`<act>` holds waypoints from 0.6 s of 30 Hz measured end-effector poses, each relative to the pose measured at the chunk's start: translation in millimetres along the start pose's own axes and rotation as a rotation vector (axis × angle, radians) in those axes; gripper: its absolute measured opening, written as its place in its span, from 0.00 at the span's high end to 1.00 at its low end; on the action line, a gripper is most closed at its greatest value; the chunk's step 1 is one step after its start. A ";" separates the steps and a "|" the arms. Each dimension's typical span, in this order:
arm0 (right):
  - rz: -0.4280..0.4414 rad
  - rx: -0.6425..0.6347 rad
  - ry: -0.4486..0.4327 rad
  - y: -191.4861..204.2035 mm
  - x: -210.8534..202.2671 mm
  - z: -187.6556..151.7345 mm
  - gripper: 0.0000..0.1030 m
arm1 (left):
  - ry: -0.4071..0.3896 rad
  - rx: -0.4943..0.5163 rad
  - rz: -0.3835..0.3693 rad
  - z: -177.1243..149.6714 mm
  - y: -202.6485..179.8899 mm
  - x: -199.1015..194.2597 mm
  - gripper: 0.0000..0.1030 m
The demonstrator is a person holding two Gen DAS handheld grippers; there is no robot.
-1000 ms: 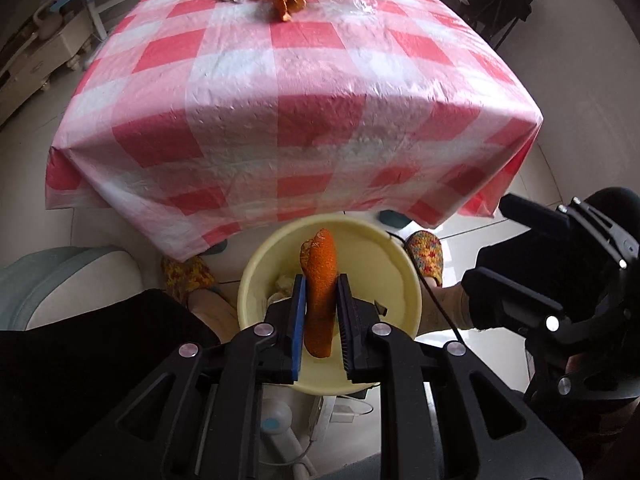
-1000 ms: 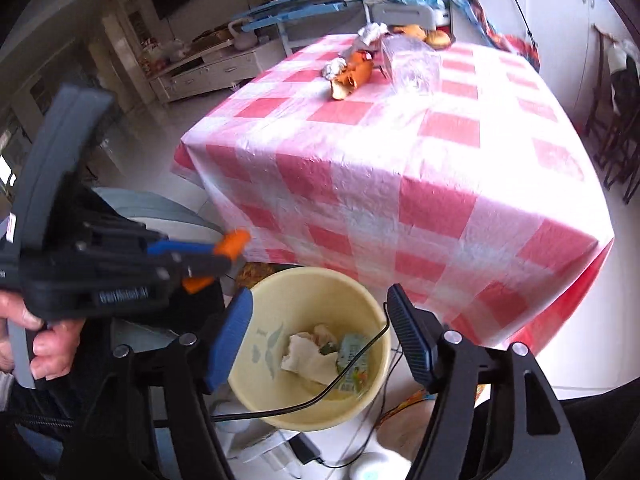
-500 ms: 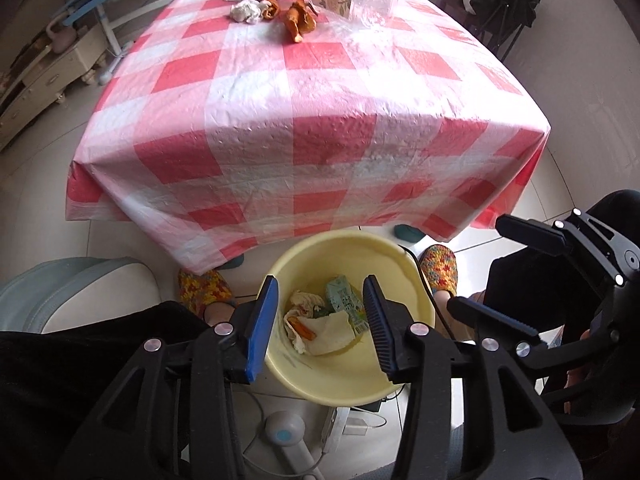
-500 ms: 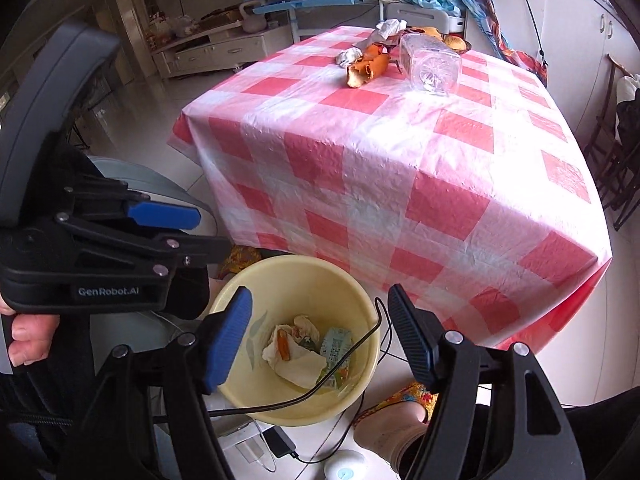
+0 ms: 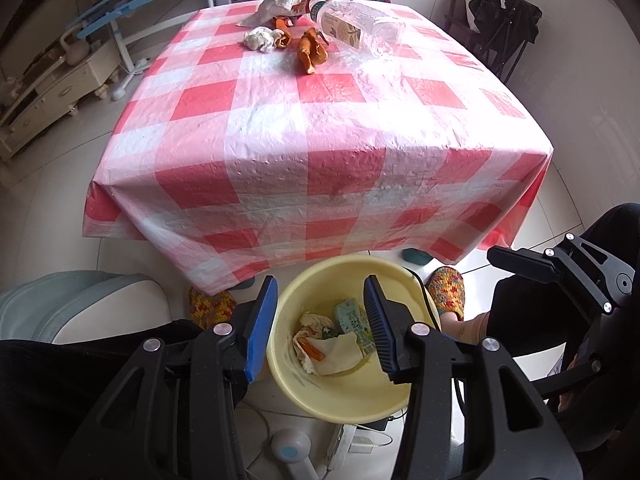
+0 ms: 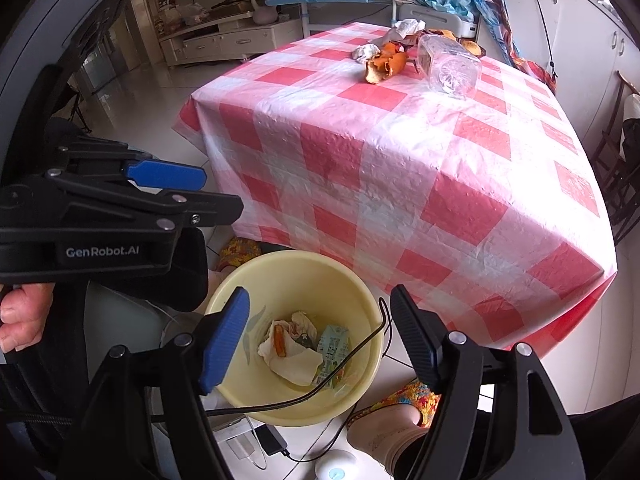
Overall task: Collect trash
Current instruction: 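Carry the orange peel over the basin and open the left gripper, then move both open grippers from the basin back toward the table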
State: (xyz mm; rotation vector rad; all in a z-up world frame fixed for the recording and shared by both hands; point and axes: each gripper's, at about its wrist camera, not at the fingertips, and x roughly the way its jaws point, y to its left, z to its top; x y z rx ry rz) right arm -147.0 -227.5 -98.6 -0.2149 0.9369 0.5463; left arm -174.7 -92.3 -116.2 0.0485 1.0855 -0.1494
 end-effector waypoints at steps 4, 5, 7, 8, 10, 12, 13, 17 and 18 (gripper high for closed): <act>0.001 -0.003 -0.010 1.5 -1.1 1.3 0.32 | -0.012 -0.001 0.007 1.7 0.1 -1.6 0.58; 0.001 -0.003 -0.012 1.8 -1.5 1.8 0.32 | -0.015 -0.001 0.008 2.3 0.0 -1.8 0.58; 0.002 -0.002 -0.018 2.0 -2.6 2.8 0.32 | -0.021 -0.004 0.010 4.0 0.7 -2.6 0.57; 0.002 -0.003 -0.022 1.9 -3.6 3.3 0.32 | -0.024 -0.007 0.009 4.8 1.3 -3.0 0.57; -0.002 -0.007 -0.033 2.1 -6.2 5.6 0.32 | -0.033 -0.017 0.008 7.8 3.8 -4.0 0.56; -0.010 -0.017 -0.045 2.4 -9.0 8.9 0.32 | -0.042 -0.029 0.010 11.9 6.2 -5.2 0.55; -0.013 -0.019 -0.050 2.2 -10.0 10.1 0.32 | -0.047 -0.041 0.007 15.2 8.9 -5.8 0.54; -0.026 -0.036 -0.067 -0.2 -13.7 19.1 0.32 | -0.062 -0.084 0.006 25.2 18.5 -6.8 0.52; -0.030 -0.042 -0.073 -1.5 -15.1 22.8 0.32 | -0.064 -0.098 0.003 28.1 21.3 -6.1 0.52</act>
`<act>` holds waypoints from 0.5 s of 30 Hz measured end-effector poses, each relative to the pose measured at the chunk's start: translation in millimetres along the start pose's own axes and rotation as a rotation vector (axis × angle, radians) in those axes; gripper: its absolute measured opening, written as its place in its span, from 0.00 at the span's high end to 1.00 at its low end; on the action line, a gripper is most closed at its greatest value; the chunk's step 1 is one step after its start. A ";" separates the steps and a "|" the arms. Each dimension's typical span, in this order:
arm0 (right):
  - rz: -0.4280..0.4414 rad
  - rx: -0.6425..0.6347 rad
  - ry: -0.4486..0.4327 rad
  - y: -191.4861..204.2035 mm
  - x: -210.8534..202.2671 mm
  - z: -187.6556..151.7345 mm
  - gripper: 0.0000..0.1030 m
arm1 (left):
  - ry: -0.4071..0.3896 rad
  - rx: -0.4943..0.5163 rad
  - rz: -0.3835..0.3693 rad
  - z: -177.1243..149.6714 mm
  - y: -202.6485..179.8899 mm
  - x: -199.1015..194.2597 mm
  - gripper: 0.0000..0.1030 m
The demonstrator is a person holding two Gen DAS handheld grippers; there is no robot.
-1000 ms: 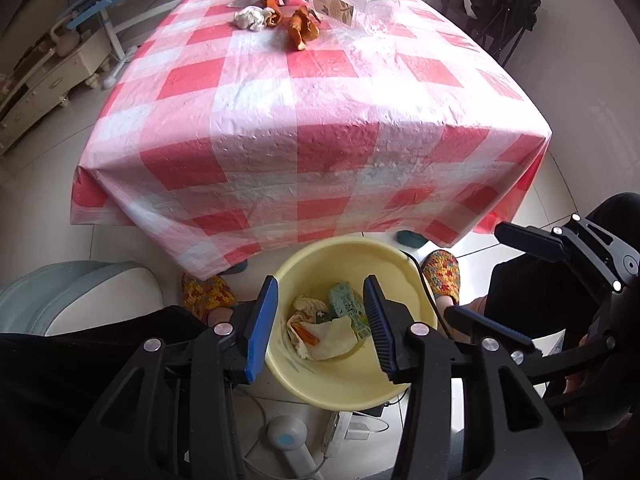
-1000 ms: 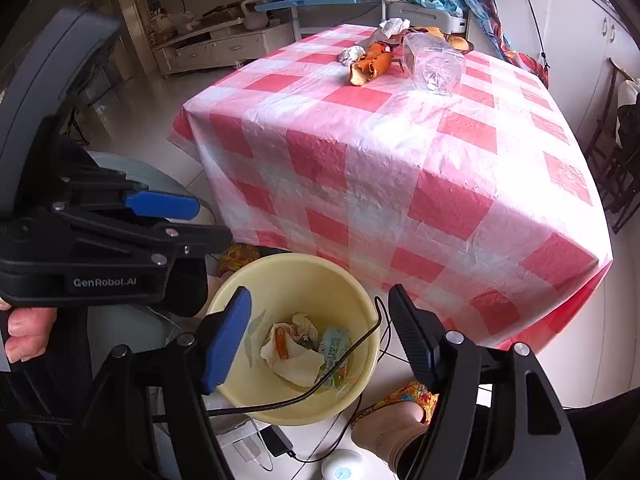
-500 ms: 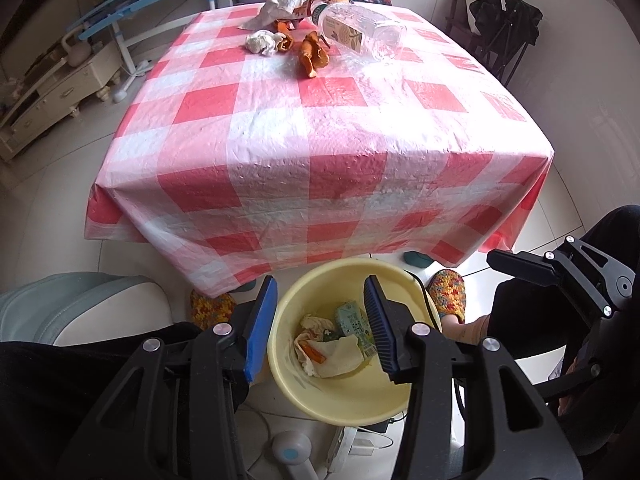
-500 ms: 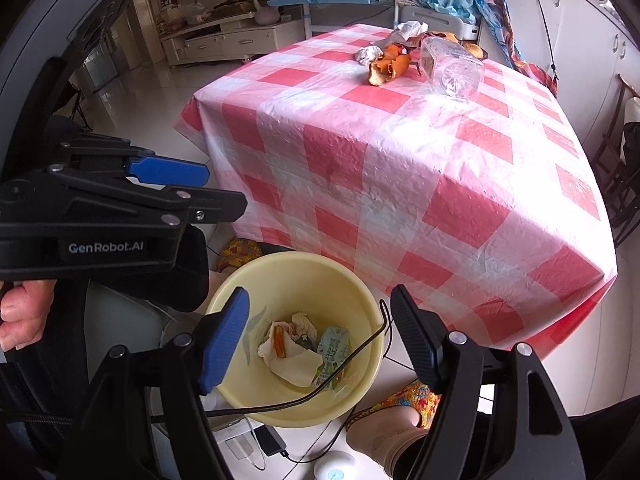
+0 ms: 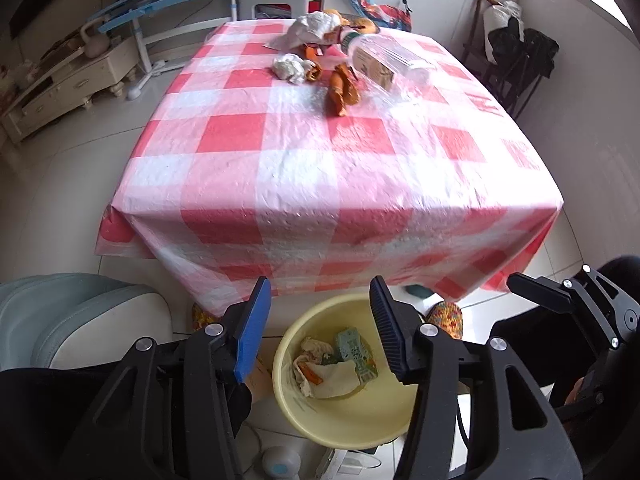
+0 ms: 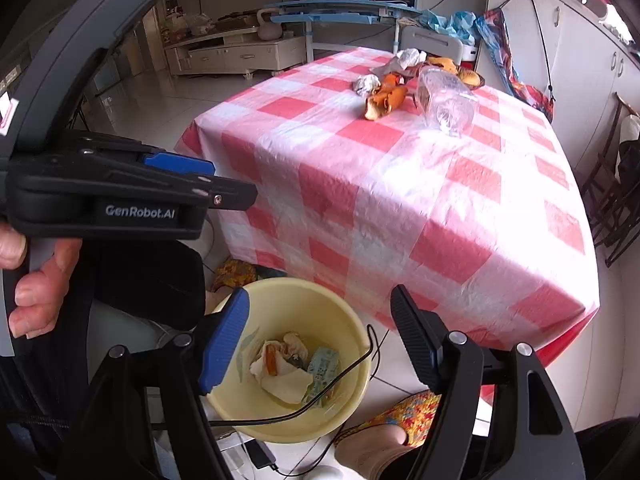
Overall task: Collect trash
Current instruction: 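Move both open grippers from the basin back toward the table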
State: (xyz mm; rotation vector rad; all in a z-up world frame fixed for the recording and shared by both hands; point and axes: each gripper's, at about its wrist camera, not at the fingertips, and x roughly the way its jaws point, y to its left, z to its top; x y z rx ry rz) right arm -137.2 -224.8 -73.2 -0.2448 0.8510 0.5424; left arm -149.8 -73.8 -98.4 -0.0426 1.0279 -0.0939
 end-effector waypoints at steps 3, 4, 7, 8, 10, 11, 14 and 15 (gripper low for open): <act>-0.013 -0.016 -0.014 -5.4 -1.6 9.4 0.32 | -0.004 -0.031 -0.005 10.4 5.0 3.0 0.51; -0.019 -0.022 -0.017 -8.0 -1.0 13.4 0.32 | -0.006 -0.040 -0.006 15.5 5.8 4.3 0.51; -0.034 -0.029 -0.026 -18.7 1.6 25.0 0.32 | -0.019 -0.051 -0.009 32.1 5.6 8.0 0.48; -0.039 -0.031 -0.029 -22.3 2.2 28.8 0.32 | -0.024 -0.053 -0.009 38.6 5.1 9.8 0.46; -0.052 -0.036 -0.037 -30.8 4.7 37.6 0.32 | -0.035 -0.057 -0.011 52.8 3.5 13.7 0.46; -0.058 -0.037 -0.039 -35.0 5.9 41.5 0.32 | -0.039 -0.059 -0.015 59.3 3.0 16.1 0.45; -0.078 -0.034 -0.050 -49.6 12.3 56.3 0.29 | -0.049 -0.077 -0.022 80.5 2.5 26.1 0.45; -0.083 -0.034 -0.053 -54.4 14.7 61.2 0.29 | -0.050 -0.088 -0.023 87.5 3.2 30.4 0.45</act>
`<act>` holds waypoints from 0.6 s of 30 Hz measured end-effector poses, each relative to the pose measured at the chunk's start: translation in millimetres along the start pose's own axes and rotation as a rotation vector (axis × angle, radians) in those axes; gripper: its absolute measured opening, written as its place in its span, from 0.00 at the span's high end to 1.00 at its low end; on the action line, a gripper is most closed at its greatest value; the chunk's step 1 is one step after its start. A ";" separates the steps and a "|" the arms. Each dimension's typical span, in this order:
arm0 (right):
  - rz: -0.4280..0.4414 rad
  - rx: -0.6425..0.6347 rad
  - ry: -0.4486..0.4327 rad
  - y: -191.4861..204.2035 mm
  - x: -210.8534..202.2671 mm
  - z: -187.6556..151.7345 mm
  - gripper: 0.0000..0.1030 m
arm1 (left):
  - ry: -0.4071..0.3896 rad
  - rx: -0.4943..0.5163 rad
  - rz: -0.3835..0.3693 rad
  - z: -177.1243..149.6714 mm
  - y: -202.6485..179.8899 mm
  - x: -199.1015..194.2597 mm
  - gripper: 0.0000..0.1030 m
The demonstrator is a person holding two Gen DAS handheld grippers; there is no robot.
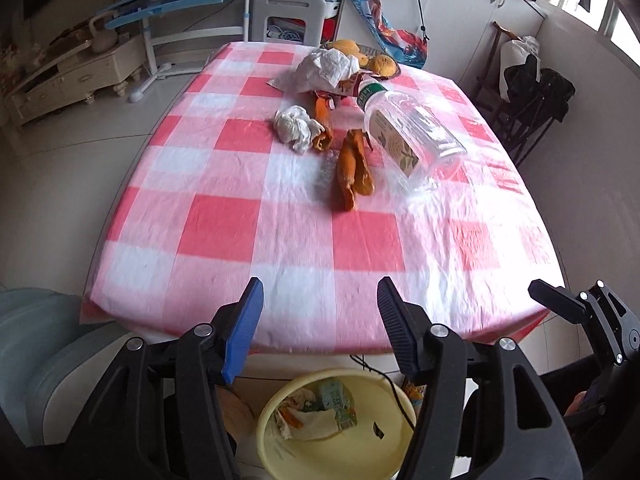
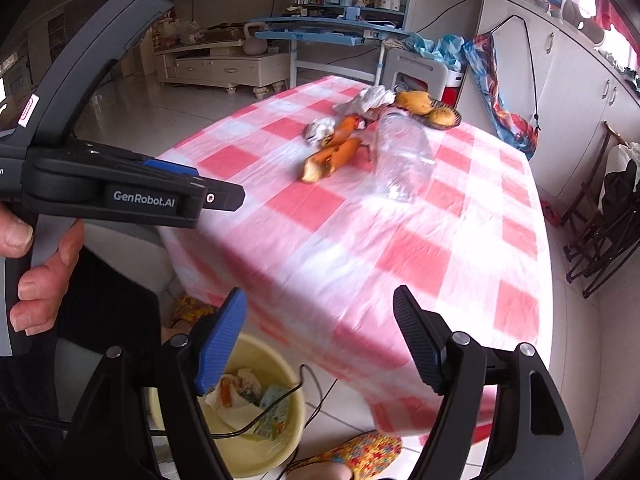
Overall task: Collect trash
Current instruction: 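Move both open grippers from the basin back toward the table, then grasp the orange peel with the left gripper while the right gripper grasps the clear bottle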
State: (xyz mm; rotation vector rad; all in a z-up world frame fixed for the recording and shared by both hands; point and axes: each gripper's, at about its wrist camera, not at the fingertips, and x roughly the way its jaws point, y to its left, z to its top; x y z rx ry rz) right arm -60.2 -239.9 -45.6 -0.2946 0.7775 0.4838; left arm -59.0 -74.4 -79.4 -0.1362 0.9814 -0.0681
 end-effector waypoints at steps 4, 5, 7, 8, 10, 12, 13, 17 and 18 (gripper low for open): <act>-0.028 0.004 -0.018 -20.5 16.1 25.3 0.28 | 0.000 -0.030 -0.010 28.9 -2.1 21.4 0.43; -0.034 0.006 -0.022 -25.2 18.6 29.5 0.28 | -0.001 -0.031 -0.011 35.2 -3.7 26.4 0.43; -0.046 0.018 -0.026 -35.9 28.9 39.9 0.28 | -0.002 -0.026 -0.009 45.2 -7.1 36.0 0.42; -0.047 0.027 -0.025 -40.6 34.5 44.1 0.28 | 0.000 -0.024 -0.004 50.3 -8.5 41.2 0.42; -0.049 0.043 -0.022 -48.5 44.6 50.7 0.28 | 0.009 -0.023 0.003 61.3 -10.6 55.7 0.42; -0.051 0.054 -0.019 -54.6 54.5 56.0 0.28 | 0.016 -0.024 0.009 68.4 -11.5 66.6 0.42; -0.050 0.058 -0.019 -57.7 57.7 57.2 0.28 | 0.021 -0.027 0.010 73.0 -11.5 73.5 0.42; -0.044 0.067 -0.020 -62.6 70.4 64.5 0.26 | 0.033 -0.016 0.013 83.0 -13.6 92.1 0.42; -0.042 0.067 -0.023 -63.0 72.9 66.3 0.25 | 0.022 -0.008 0.018 85.2 -14.8 94.9 0.42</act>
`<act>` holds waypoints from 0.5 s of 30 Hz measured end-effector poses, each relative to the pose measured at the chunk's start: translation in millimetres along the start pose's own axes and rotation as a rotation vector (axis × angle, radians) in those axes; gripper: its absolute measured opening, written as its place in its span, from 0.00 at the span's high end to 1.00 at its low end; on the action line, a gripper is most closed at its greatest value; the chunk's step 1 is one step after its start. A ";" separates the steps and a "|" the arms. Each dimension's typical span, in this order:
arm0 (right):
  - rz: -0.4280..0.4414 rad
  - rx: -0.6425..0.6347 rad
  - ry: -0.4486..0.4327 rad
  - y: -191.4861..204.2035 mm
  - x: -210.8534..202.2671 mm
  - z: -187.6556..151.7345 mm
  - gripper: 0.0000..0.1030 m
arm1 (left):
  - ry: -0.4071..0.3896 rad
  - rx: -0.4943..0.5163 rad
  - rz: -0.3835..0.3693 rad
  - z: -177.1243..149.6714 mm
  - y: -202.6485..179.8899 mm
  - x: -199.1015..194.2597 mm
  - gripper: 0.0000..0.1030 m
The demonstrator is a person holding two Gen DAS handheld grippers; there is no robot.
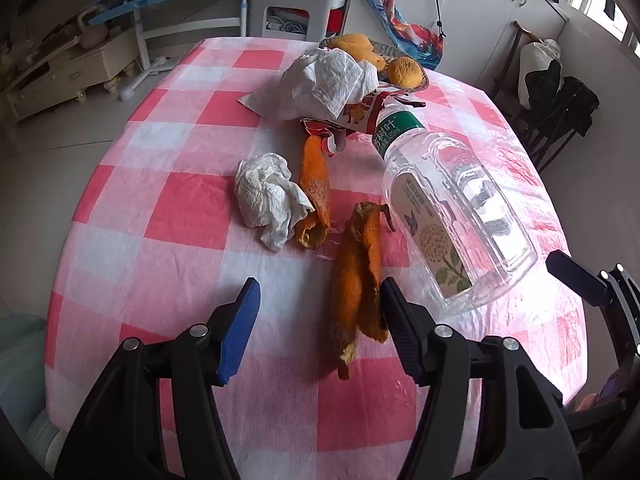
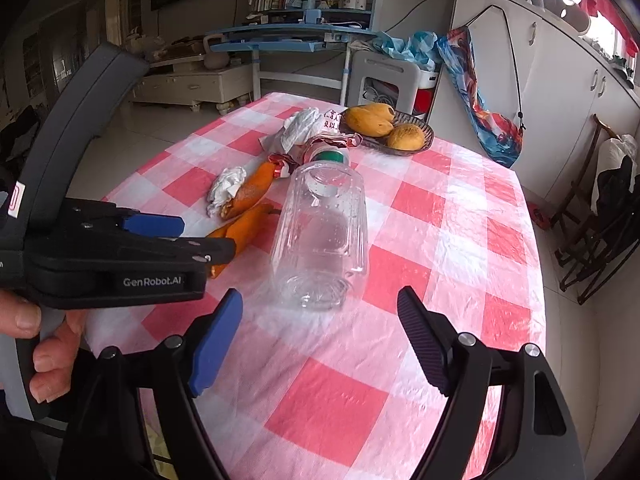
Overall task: Collect trash
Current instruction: 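Grasp the orange peel with the left gripper while the right gripper grasps the clear bottle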
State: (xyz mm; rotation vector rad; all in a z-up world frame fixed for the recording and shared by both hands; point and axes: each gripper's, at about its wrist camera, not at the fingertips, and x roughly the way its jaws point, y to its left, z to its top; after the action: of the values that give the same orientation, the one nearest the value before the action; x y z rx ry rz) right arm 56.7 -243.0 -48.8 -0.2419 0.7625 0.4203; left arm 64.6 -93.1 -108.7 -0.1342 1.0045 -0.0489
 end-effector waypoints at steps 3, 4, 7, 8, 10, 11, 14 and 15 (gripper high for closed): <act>0.002 -0.010 0.004 0.6 10.5 6.6 0.24 | -0.015 0.007 -0.005 5.5 1.1 3.4 0.44; 0.008 -0.008 0.005 0.7 14.1 8.5 0.23 | -0.015 0.012 -0.020 6.0 2.3 2.6 0.52; 0.014 -0.010 0.008 2.3 22.4 14.7 0.23 | 0.001 0.032 -0.071 3.5 2.2 -2.0 0.77; 0.016 -0.015 0.011 3.5 24.8 16.4 0.23 | -0.003 0.051 -0.064 1.6 1.2 -5.4 0.81; 0.012 -0.040 0.019 7.7 31.8 19.3 0.21 | 0.005 0.051 -0.076 -1.5 6.1 -9.9 0.83; 0.013 -0.043 0.027 8.5 36.1 20.4 0.21 | 0.012 0.041 -0.086 -2.9 10.4 -11.3 0.83; 0.006 -0.039 0.036 8.2 43.3 21.9 0.21 | 0.024 0.021 -0.098 -7.7 22.1 -16.0 0.84; 0.005 -0.028 0.033 5.5 43.9 22.6 0.21 | 0.027 0.021 -0.100 -8.9 23.6 -17.1 0.84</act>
State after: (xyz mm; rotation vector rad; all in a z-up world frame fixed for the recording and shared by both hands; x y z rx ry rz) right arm 96.4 -217.7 -64.5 -0.2735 0.7905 0.4331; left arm 47.4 -68.7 -102.3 -0.1647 1.0236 -0.1531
